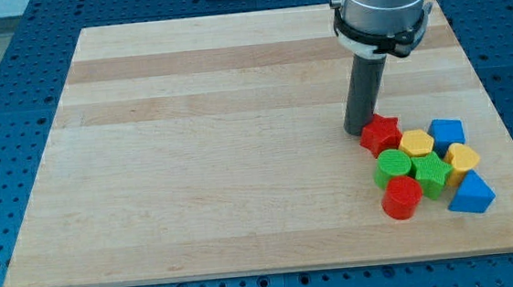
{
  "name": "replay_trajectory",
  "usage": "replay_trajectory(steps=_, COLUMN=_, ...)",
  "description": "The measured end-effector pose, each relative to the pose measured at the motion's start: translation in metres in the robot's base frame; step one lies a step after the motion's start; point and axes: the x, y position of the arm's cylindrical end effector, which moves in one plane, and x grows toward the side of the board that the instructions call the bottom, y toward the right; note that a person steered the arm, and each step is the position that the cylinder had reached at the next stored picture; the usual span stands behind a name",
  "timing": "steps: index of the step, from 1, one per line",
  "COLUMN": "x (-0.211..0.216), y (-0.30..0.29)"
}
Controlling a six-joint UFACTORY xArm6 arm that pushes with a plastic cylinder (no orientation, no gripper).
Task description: Point your arm at blue triangle
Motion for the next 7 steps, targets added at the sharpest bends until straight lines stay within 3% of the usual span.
replay_trajectory(steps=2, x=0.0, y=-0.015)
replay_trajectory(steps=3, x=0.001, y=-0.06)
replay_trajectory(steps=4, x=0.027, y=-0.078)
replay_trajectory(steps=6, x=0.139, y=-0.073)
replay_trajectory(steps=7, x=0.163, y=-0.032)
